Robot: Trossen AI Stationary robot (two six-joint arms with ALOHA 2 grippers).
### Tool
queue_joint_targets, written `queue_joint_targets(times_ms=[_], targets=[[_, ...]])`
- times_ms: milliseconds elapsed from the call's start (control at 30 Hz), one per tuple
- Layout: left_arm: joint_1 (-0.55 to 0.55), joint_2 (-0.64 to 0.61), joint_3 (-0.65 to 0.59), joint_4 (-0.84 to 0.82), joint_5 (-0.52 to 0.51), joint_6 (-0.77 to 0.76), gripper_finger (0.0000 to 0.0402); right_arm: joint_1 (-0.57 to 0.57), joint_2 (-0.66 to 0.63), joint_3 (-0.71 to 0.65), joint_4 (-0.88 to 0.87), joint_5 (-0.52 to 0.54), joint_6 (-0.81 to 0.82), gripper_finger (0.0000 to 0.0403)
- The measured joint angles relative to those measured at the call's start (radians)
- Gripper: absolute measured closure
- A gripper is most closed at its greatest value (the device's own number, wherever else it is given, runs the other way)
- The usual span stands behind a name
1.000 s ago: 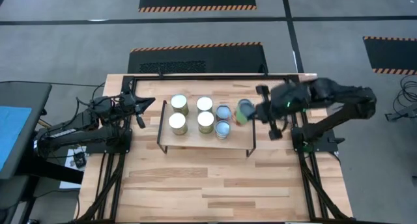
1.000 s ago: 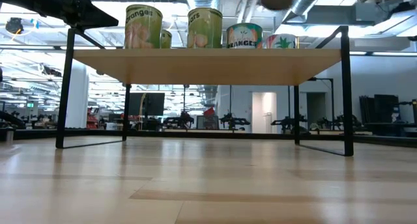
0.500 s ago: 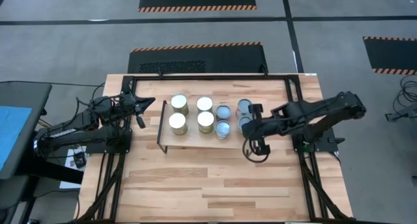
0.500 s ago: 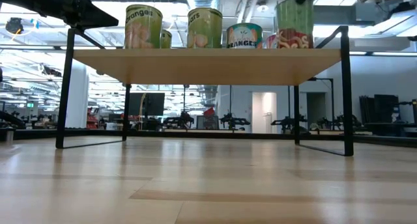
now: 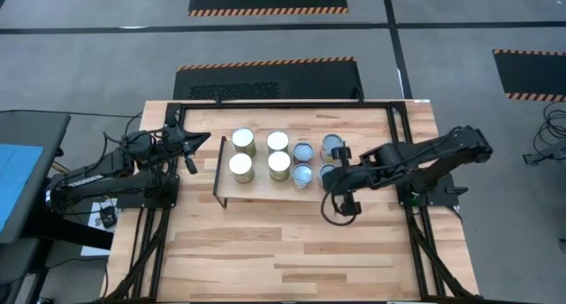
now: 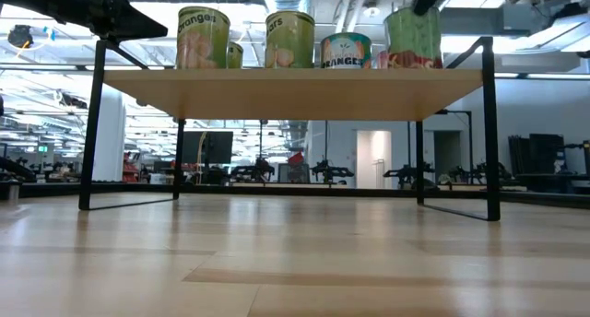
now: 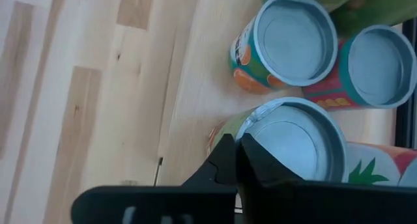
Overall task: Pick and place cans onto a shelf
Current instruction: Put the green can on the shelf aligned with the canned pineapple, then return to Home Position
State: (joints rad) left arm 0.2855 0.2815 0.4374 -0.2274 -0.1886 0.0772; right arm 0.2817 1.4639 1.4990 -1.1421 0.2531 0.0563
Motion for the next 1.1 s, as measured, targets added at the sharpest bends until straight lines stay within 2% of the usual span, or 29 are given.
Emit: queue_joint_targets(times_ms=[200,533,700,933,1033,1100], targets=[[0.0,0.0,0.0,-0.001,0.0,0.0,0.0401,-0.001,0.013,0.002,-0.005,0.012,0.001,0.0375],[0.0,0.0,0.0,-0.001,0.0,-0.003,0.0401,-0.001,0.013,0.002,-0.026,0.019,0.023,0.0274],[0.0,0.0,0.0,-0.001,0.0,-0.003,0.0402,0.007,-0.007,0.004,-0.031,0.045,0.021,0.0243],[0.0,0.0,0.0,-0.01,0.0,-0.003,0.0401,0.042,-0.042,0.048,-0.056,0.089,0.032,0.0251],[0.0,0.0,0.0,-0.01,0.0,-0.006,0.0401,0.075,-0.049,0.051,-0.059,0.048,0.07,0.0277],[0.0,0.0,0.0,-0.009,0.001,-0.005,0.0401,0.107,-0.047,0.05,-0.066,0.016,0.103,0.0309]])
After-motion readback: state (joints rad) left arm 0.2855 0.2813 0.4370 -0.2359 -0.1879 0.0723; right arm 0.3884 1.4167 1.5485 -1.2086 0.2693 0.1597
